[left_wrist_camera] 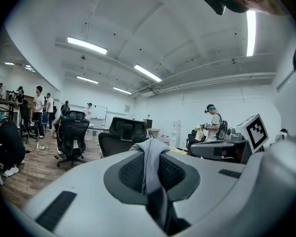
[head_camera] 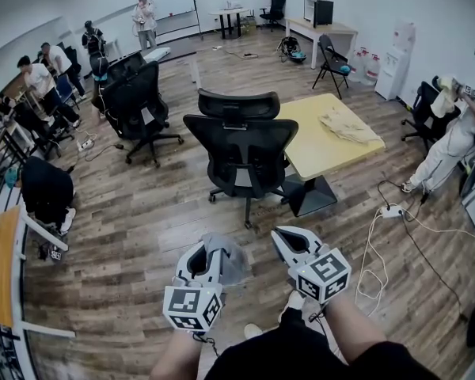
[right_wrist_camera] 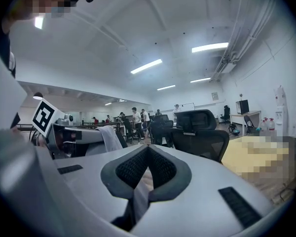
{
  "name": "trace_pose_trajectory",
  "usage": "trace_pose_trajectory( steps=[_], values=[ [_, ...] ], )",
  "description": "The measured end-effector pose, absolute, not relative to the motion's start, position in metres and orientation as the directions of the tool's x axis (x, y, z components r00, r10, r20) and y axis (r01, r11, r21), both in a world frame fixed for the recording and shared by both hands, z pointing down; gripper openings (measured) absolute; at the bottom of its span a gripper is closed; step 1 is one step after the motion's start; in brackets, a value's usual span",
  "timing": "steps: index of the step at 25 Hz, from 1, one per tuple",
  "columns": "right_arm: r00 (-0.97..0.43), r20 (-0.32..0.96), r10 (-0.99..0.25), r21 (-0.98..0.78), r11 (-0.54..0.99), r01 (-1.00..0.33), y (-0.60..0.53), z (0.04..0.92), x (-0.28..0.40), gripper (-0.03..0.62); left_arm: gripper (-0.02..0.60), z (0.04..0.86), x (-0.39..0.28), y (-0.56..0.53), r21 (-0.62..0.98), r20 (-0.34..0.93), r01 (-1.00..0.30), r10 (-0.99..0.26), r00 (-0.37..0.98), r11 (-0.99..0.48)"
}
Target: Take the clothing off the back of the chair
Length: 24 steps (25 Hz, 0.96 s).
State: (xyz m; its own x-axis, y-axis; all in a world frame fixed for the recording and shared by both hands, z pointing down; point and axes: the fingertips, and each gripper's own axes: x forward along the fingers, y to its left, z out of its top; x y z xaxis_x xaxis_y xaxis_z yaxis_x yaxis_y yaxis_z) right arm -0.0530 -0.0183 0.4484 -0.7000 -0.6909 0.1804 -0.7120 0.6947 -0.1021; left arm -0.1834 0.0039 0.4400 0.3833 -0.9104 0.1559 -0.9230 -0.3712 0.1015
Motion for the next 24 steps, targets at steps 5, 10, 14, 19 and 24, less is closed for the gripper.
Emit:
trace_pose_trajectory(
  steps=[5, 10, 14, 19, 24],
  values=[
    [-0.701, 0.178, -0.69, -0.097, 0.697, -0.711, -0.012, 0.448, -0.053, 0.012, 0.054, 0.439, -0.18, 0.009, 0.1, 0.152, -0.92, -0.908, 0.391, -0.379],
    [-0.702, 0.176, -0.691, -0.1, 0.697, -0.711, -0.01, 0.446, -0.05, 0.012, 0.054, 0.438, -0.176, 0.012, 0.097, 0.157, -0.918, -0.905, 0.396, -0.384],
    [-0.703, 0.174, -0.689, -0.101, 0.698, -0.709, -0.009, 0.448, -0.051, 0.012, 0.054, 0.44, -0.176, 0.014, 0.095, 0.157, -0.918, -0.905, 0.396, -0.385],
    [-0.704, 0.172, -0.69, -0.101, 0.698, -0.709, -0.007, 0.445, -0.054, 0.012, 0.054, 0.438, -0.179, 0.015, 0.096, 0.157, -0.918, -0.905, 0.395, -0.384],
    [-0.704, 0.169, -0.69, -0.101, 0.699, -0.708, -0.008, 0.441, -0.056, 0.012, 0.053, 0.436, -0.182, 0.016, 0.096, 0.158, -0.92, -0.906, 0.392, -0.381]
  ],
)
